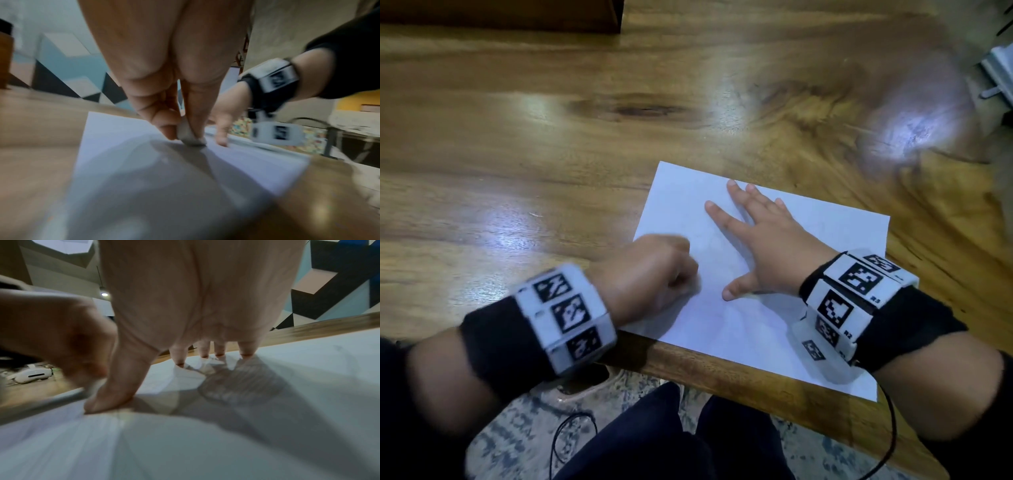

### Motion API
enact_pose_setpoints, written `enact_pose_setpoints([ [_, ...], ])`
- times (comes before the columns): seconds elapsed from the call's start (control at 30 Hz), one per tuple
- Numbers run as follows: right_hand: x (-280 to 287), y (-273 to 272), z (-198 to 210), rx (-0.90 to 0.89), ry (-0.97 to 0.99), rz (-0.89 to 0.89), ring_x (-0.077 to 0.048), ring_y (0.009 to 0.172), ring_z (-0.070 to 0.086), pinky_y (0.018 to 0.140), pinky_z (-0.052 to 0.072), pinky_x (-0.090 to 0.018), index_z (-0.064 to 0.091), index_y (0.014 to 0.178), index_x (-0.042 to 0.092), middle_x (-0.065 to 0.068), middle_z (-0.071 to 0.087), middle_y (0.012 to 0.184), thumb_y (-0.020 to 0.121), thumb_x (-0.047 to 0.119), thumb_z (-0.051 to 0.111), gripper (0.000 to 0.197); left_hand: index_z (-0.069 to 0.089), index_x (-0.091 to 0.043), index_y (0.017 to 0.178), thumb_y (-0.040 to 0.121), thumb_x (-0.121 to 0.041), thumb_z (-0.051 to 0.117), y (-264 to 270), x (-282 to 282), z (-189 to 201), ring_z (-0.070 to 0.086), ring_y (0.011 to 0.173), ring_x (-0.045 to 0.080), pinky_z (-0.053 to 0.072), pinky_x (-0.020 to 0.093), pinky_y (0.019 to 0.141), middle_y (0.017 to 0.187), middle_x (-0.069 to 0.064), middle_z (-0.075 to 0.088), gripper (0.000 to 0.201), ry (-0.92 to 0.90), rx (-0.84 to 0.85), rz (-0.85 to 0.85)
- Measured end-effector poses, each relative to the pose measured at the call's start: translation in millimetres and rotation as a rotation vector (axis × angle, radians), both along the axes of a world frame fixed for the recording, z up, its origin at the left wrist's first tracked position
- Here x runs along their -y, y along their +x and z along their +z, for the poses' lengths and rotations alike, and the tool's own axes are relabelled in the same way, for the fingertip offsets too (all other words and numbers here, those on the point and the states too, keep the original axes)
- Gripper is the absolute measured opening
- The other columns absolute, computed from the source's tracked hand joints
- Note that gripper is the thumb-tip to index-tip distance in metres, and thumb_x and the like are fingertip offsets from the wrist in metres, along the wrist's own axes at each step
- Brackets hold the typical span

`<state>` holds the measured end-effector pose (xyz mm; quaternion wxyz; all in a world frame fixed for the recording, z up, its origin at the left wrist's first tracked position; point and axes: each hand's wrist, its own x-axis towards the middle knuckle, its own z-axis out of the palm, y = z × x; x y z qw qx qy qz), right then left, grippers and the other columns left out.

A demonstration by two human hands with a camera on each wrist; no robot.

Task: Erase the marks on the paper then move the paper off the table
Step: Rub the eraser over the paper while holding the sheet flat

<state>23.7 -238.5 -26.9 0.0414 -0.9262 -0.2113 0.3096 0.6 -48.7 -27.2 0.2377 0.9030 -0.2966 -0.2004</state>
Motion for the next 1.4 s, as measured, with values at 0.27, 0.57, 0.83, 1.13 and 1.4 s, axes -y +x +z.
enact_pose_setpoints([
  [0.27, 1, -2, 0, -0.027, 0.003, 0.018, -0.019, 0.139, -0.031, 0.114, -0.014, -0.040, -0.020, 0.147, 0.031, -0.001, -0.037, 0.150, 0.062, 0.062, 0.074, 0.131, 0.070, -0.022, 0.095, 0.072, -0.022, 0.073, 12, -21, 12, 0.056, 0.068, -0.004, 0.037, 0.004, 0.063, 0.075, -0.006, 0.065, 0.024, -0.045, -0.136, 0.302],
  [0.57, -1, -4, 2, -0.031, -0.060, 0.038, -0.022, 0.139, -0.032, 0.115, -0.013, -0.042, -0.025, 0.145, 0.028, -0.004, -0.040, 0.148, 0.055, 0.065, 0.076, 0.141, 0.071, -0.018, 0.086, 0.078, -0.025, 0.066, 16, 3, 4, 0.060, 0.081, 0.026, 0.044, 0.030, 0.071, 0.085, 0.007, 0.065, 0.012, 0.034, 0.052, 0.147],
  [0.83, -1, -4, 0, -0.012, -0.057, 0.042, -0.023, 0.139, -0.031, 0.115, -0.012, -0.043, -0.025, 0.145, 0.028, -0.004, -0.038, 0.149, 0.053, 0.067, 0.076, 0.142, 0.071, -0.018, 0.088, 0.078, -0.030, 0.065, 8, 1, 10, 0.062, 0.085, 0.023, 0.048, 0.030, 0.075, 0.088, 0.006, 0.067, 0.016, 0.101, -0.099, 0.025],
  [1.13, 1, -3, -2, -0.004, -0.055, 0.048, -0.024, 0.139, -0.031, 0.115, -0.012, -0.044, -0.024, 0.145, 0.028, -0.005, -0.039, 0.149, 0.053, 0.068, 0.076, 0.142, 0.070, -0.015, 0.076, 0.079, -0.028, 0.063, -21, 5, 6, 0.062, 0.075, 0.027, 0.041, 0.026, 0.066, 0.079, 0.010, 0.063, 0.015, 0.017, -0.185, -0.046],
  [1.4, 2, -3, -2, -0.009, -0.040, 0.047, -0.023, 0.139, -0.031, 0.115, -0.012, -0.044, -0.023, 0.146, 0.028, -0.004, -0.038, 0.149, 0.054, 0.067, 0.076, 0.141, 0.065, -0.014, 0.072, 0.080, -0.021, 0.059, -4, 16, -1, 0.056, 0.076, 0.026, 0.034, 0.024, 0.063, 0.074, 0.000, 0.048, 0.012, 0.022, 0.003, 0.015],
])
